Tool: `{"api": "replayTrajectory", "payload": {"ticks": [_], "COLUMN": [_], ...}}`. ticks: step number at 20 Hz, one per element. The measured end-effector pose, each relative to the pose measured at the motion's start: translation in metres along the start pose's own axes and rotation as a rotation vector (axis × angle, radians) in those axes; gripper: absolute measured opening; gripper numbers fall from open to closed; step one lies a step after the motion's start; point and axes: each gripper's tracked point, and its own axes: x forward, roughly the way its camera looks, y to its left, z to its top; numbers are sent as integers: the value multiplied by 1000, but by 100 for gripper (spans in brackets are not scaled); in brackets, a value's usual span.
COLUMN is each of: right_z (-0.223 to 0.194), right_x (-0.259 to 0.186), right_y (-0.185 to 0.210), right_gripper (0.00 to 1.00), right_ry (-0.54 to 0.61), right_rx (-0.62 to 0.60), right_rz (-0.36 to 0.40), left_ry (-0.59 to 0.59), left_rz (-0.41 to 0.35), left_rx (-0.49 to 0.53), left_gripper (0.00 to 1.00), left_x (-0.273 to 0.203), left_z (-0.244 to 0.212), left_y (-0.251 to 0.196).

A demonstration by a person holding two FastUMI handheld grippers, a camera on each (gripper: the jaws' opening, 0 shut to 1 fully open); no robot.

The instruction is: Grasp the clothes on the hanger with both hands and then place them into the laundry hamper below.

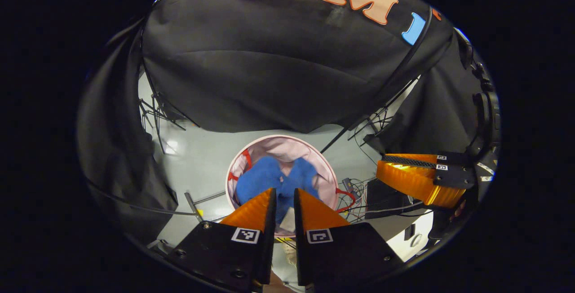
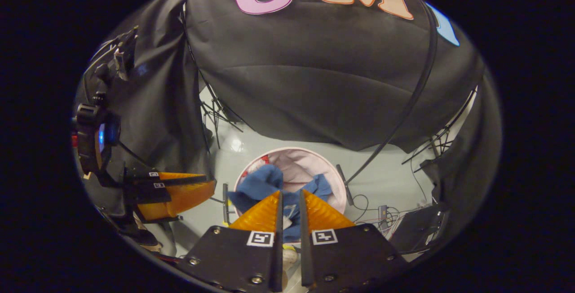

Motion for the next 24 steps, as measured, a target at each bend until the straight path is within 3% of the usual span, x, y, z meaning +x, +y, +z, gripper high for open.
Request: {"api": "replayTrajectory", "payload": {"ticks": [10,18,24], "right_z": [20,112,181], "right_x": [-23,-110,-190], "right_y": [10,4,-2], "right_gripper": [17,17,17], "right_ry": [-88,-396,-632], "right_rx": [0,-43,-35], "right_rz": [3,-52,-87], "left_ry": [-98,-415,-644], "left_rz": [5,-26,-74], "left_rx": [31,125,200], "left_gripper": [24,24,24], "left_x": [-22,-99,-183], "left_z": [34,138,206], "left_y": [-7,-54,-99]}}
